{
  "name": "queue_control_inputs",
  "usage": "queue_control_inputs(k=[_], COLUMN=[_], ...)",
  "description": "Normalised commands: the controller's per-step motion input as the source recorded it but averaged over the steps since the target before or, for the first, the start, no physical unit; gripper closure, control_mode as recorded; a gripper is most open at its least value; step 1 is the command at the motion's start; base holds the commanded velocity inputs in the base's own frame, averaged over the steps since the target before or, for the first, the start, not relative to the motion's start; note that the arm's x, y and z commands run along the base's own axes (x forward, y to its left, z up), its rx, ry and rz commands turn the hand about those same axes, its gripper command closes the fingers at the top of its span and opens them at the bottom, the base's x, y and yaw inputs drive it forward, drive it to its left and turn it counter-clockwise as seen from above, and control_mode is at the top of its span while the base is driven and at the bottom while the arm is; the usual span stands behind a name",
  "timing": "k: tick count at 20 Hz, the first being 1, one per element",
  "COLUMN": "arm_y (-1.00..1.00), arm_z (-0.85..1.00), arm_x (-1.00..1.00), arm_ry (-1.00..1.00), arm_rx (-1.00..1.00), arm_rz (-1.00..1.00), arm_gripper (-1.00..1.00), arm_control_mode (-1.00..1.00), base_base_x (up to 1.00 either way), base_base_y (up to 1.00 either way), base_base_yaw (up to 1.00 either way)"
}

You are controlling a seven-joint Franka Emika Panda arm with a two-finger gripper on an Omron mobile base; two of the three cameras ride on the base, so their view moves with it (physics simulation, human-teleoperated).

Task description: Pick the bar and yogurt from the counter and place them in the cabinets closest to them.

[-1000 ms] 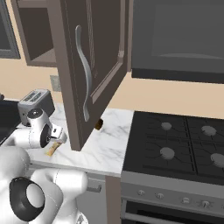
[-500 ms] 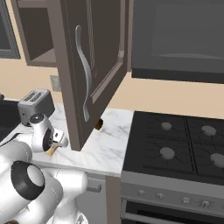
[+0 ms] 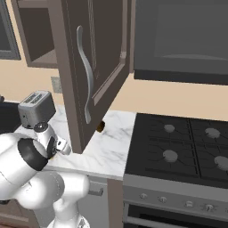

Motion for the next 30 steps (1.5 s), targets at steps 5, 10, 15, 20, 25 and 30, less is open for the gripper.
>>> queue_control_inputs(k=[5, 10, 15, 20, 25, 30], arm_y=[0.01, 0.00, 0.03, 0.00, 0.00, -0.01], arm_z=[-0.29, -0.02, 0.17, 0.71, 0.83, 0.84], arm_x=[0.09, 0.01, 0.00, 0.00, -0.04, -0.07], arm_ry=[0.00, 0.00, 0.00, 0.00, 0.00, 0.00], arm_rx=[0.00, 0.00, 0.00, 0.01, 0.00, 0.00], arm_rz=[-0.04, -0.01, -0.08, -0.10, -0.10, -0.10], arm_gripper=[1.00, 1.00, 1.00, 1.00, 1.00, 1.00], arm_control_mode=[-1.00, -1.00, -1.00, -1.00, -1.00, -1.00], base_base_x=[0.00, 0.00, 0.00, 0.00, 0.00, 0.00], base_base_y=[0.00, 0.00, 0.00, 0.00, 0.00, 0.00], base_base_yaw=[0.00, 0.00, 0.00, 0.00, 0.00, 0.00])
